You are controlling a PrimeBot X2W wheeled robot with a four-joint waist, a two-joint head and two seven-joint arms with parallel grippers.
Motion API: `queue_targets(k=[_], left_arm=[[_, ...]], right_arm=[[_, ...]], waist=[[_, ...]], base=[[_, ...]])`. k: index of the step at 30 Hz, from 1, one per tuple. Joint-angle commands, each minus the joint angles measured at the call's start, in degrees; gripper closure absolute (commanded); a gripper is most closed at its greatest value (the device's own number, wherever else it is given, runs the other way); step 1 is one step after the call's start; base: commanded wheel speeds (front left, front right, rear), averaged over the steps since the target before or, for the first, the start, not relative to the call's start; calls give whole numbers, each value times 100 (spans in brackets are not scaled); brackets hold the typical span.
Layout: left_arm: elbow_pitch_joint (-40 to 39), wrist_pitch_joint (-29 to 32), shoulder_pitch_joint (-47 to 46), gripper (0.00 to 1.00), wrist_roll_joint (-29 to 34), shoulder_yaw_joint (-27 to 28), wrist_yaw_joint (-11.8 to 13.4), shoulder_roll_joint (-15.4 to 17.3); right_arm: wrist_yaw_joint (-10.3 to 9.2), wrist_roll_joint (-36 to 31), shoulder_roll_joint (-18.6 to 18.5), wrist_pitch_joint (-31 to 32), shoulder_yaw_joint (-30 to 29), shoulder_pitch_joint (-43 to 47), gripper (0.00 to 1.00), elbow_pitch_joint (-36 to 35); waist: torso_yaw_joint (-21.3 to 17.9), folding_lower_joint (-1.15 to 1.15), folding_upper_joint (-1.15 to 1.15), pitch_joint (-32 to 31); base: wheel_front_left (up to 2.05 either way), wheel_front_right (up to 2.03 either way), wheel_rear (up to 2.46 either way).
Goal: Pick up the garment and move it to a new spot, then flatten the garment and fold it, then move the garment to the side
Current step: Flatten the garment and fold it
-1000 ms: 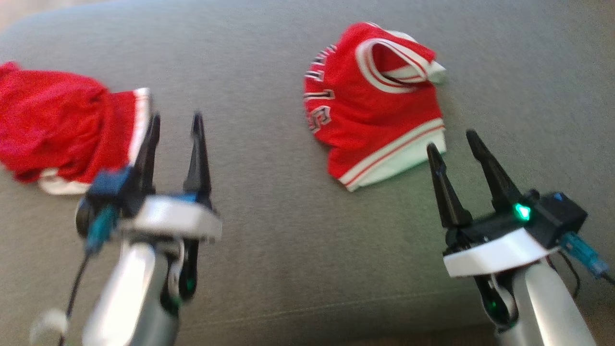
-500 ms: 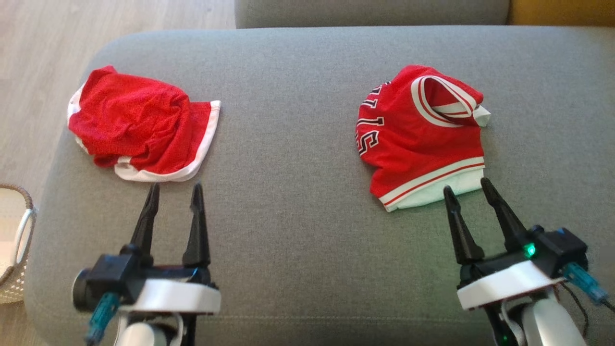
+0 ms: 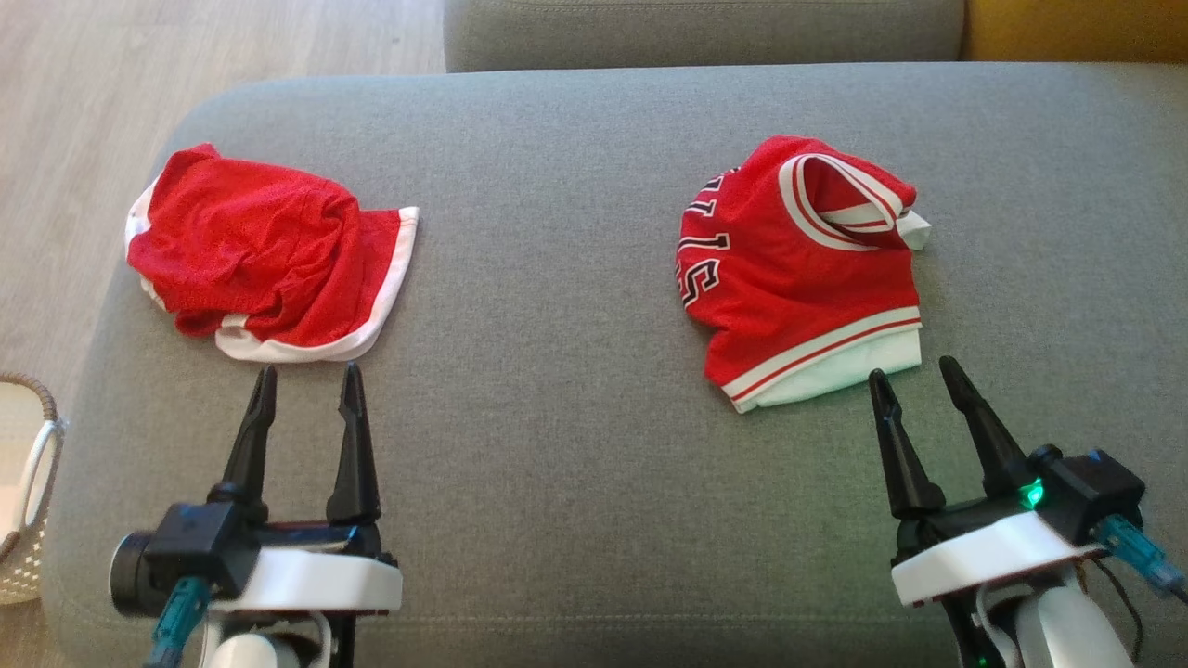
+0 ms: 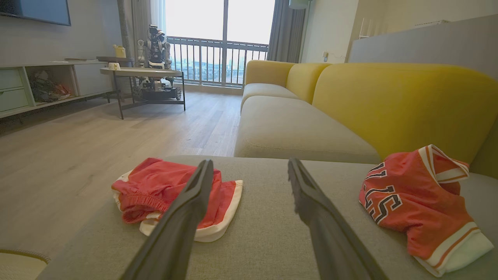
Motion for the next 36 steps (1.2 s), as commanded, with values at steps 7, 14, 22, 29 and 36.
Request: queue_targets(k=[7, 14, 22, 29, 36], left_arm=[[-191, -29, -103, 0, 51, 226, -56, -31], [-190, -29, -86, 0, 76, 238, -40, -32], [-169, -29, -81, 0, 97, 195, -39, -32], [-190, -29, -153, 0, 58, 69, -76, -32], [-216, -29, -274, 0, 176, -198, -110, -32]], right_arm=[[41, 33, 0, -36, 156, -127, 0, -174], [41, 59, 0, -36, 154, -87, 0, -191], [41, 82, 0, -36, 125, -74, 0, -199], [41, 391, 0, -36, -120, -480, 0, 298], [41, 730, 0, -36, -586, -1723, 0, 2490]], waist=[[-70, 1, 0, 20], [-122, 1, 0, 30], [-117, 1, 0, 37], [-43, 1, 0, 147], [76, 1, 0, 411]], base=[[0, 0, 0], [0, 0, 0], [0, 0, 0], [0, 0, 0], [0, 0, 0]])
